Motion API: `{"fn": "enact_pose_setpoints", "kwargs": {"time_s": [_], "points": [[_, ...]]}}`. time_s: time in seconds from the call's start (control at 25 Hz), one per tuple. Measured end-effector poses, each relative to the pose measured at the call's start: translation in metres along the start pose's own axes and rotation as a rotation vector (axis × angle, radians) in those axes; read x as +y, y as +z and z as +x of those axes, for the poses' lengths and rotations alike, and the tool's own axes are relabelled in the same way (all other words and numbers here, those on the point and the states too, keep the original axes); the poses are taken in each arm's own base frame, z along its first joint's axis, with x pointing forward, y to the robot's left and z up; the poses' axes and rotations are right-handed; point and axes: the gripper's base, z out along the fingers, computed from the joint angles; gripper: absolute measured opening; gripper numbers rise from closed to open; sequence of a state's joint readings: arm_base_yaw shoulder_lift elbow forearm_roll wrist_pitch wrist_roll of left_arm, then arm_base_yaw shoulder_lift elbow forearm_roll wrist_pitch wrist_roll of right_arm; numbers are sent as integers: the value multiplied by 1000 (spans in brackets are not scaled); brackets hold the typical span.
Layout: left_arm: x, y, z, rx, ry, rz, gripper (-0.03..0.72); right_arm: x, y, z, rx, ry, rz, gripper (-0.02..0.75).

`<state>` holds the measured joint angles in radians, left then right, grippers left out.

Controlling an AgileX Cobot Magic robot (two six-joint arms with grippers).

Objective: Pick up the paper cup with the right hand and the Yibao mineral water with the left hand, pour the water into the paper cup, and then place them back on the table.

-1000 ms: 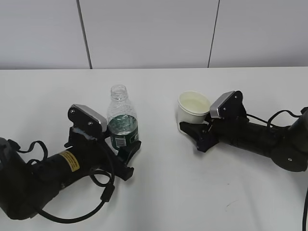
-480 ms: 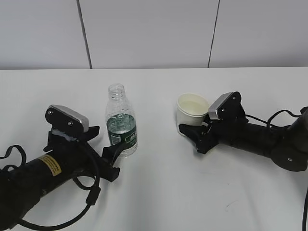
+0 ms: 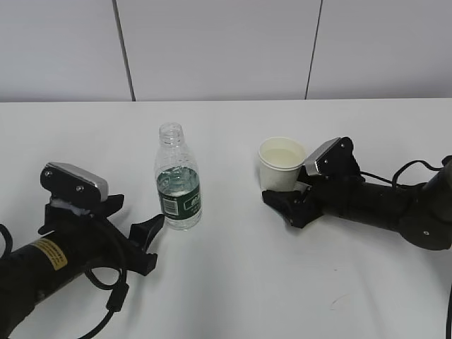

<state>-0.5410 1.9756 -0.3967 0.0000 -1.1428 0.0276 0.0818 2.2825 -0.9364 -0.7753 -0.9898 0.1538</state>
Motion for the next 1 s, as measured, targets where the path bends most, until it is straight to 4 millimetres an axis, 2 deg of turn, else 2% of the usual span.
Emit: {"fn": "enact_pose_setpoints", "kwargs": {"time_s": [0.2, 0.48, 0.8, 1.0], "points": [[2, -4, 2, 10, -9, -20, 490, 3, -9, -3, 102, -2, -13, 655], [5, -4, 2, 11, -22, -50, 486, 9, -38, -7, 183, 15, 17, 647], [20, -5, 3, 23, 13, -185, 486, -28, -70, -3, 193, 96, 187, 621], [53, -9, 6, 32, -17, -294, 486, -58, -93, 7, 190, 151, 350, 613]]}}
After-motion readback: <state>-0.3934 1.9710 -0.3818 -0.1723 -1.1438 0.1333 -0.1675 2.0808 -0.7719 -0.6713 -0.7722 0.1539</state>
